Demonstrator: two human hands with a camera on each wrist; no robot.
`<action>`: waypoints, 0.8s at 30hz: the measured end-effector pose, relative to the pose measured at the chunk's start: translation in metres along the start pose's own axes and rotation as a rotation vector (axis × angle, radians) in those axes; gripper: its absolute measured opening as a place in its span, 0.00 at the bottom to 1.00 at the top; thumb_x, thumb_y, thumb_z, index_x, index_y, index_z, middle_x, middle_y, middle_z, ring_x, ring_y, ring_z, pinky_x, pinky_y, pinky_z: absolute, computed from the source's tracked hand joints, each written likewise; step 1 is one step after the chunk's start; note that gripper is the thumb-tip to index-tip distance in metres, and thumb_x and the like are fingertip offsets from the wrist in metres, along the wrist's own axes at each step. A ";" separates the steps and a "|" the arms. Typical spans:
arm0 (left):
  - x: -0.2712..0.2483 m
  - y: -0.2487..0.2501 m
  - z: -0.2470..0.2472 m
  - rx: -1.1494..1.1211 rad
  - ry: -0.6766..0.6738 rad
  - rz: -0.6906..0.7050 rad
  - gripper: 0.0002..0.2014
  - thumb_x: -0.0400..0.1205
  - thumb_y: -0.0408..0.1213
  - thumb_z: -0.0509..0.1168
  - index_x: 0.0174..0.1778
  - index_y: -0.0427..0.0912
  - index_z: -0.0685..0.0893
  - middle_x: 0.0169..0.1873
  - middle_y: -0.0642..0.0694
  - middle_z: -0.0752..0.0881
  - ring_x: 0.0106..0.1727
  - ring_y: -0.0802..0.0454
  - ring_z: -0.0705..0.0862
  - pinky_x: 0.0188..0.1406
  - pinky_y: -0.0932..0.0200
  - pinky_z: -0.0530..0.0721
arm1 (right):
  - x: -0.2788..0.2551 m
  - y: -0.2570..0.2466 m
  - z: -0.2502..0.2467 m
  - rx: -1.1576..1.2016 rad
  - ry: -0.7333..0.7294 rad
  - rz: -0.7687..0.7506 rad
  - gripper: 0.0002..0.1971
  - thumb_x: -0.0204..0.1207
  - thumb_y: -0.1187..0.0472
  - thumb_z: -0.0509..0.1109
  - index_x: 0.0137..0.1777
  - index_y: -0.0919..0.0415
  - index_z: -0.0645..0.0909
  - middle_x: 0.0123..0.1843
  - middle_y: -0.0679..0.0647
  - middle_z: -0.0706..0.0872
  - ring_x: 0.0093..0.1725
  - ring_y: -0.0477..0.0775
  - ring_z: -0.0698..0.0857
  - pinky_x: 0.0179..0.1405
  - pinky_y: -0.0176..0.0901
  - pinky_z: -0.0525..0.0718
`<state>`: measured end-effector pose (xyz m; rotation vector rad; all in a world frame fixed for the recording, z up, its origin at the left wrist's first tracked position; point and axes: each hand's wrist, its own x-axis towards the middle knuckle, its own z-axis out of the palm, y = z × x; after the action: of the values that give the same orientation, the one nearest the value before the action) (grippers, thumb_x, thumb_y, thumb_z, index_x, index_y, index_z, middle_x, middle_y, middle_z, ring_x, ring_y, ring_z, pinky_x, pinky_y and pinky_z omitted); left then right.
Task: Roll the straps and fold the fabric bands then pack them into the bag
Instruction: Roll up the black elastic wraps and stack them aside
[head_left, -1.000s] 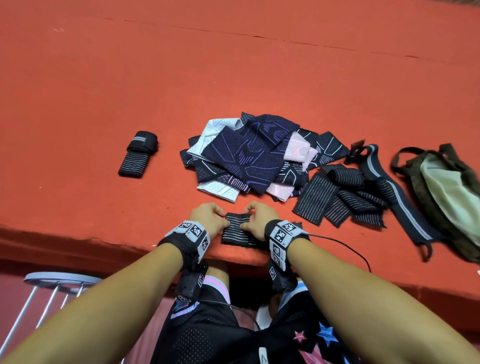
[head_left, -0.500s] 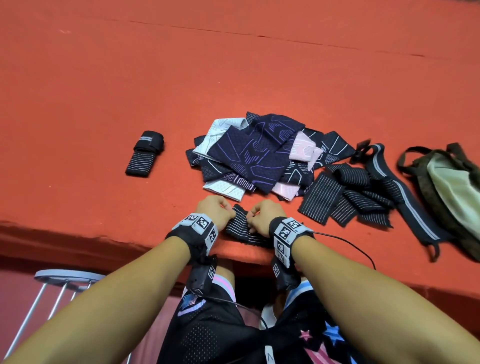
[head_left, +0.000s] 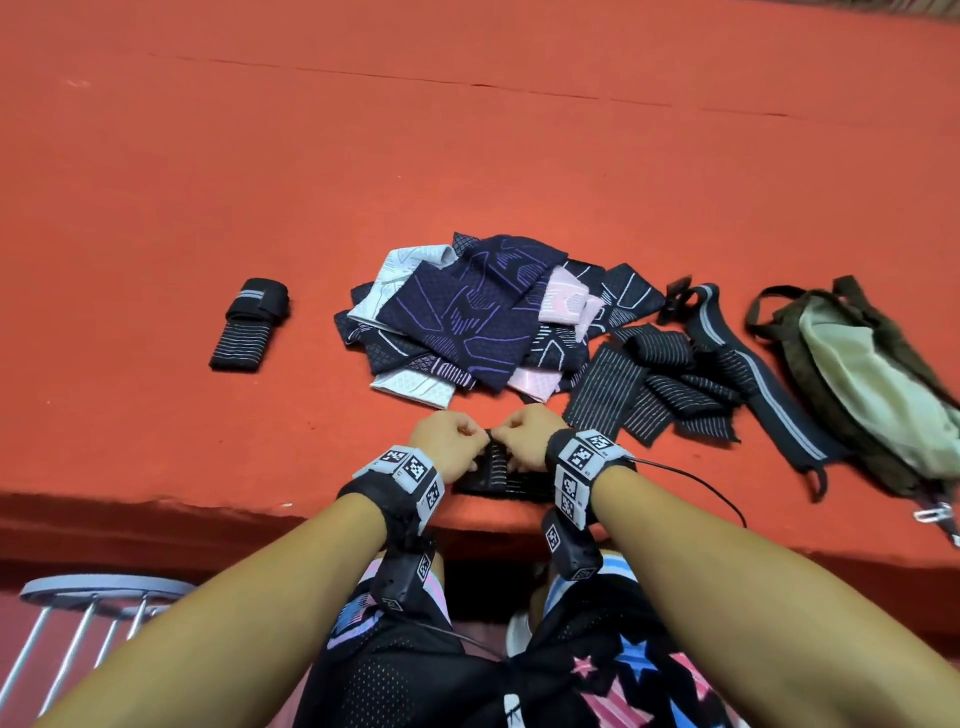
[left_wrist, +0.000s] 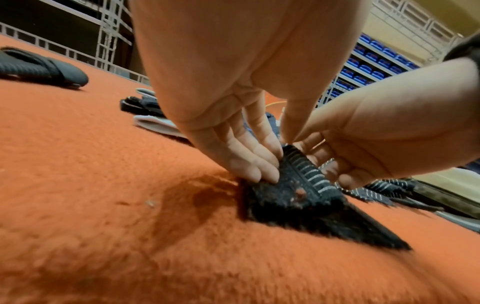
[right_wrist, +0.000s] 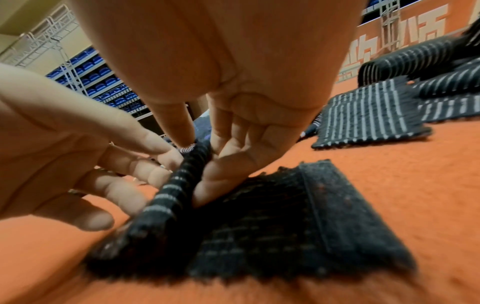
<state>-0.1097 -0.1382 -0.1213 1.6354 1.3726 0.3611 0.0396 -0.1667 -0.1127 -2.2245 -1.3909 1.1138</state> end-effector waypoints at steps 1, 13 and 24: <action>0.000 -0.001 0.002 0.009 -0.001 0.002 0.05 0.81 0.36 0.69 0.41 0.47 0.89 0.37 0.46 0.93 0.36 0.50 0.92 0.35 0.60 0.87 | -0.001 0.005 -0.001 0.007 -0.001 -0.002 0.10 0.79 0.53 0.69 0.40 0.56 0.87 0.34 0.58 0.92 0.39 0.57 0.93 0.49 0.55 0.91; 0.012 -0.012 0.002 0.070 0.153 -0.164 0.05 0.74 0.43 0.73 0.40 0.47 0.86 0.34 0.50 0.91 0.40 0.48 0.91 0.51 0.53 0.89 | -0.003 0.026 0.001 -0.174 0.129 -0.026 0.07 0.72 0.58 0.78 0.41 0.52 0.81 0.39 0.50 0.89 0.42 0.54 0.89 0.51 0.48 0.89; 0.009 -0.003 -0.012 -0.022 0.166 -0.099 0.03 0.72 0.39 0.75 0.36 0.45 0.89 0.30 0.49 0.89 0.40 0.45 0.89 0.47 0.53 0.88 | 0.001 0.005 0.011 0.008 0.088 -0.043 0.05 0.71 0.62 0.80 0.36 0.54 0.88 0.34 0.51 0.92 0.39 0.50 0.93 0.50 0.43 0.91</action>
<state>-0.1170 -0.1249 -0.1202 1.5405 1.5618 0.4603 0.0348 -0.1697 -0.1230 -2.1991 -1.3890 0.9936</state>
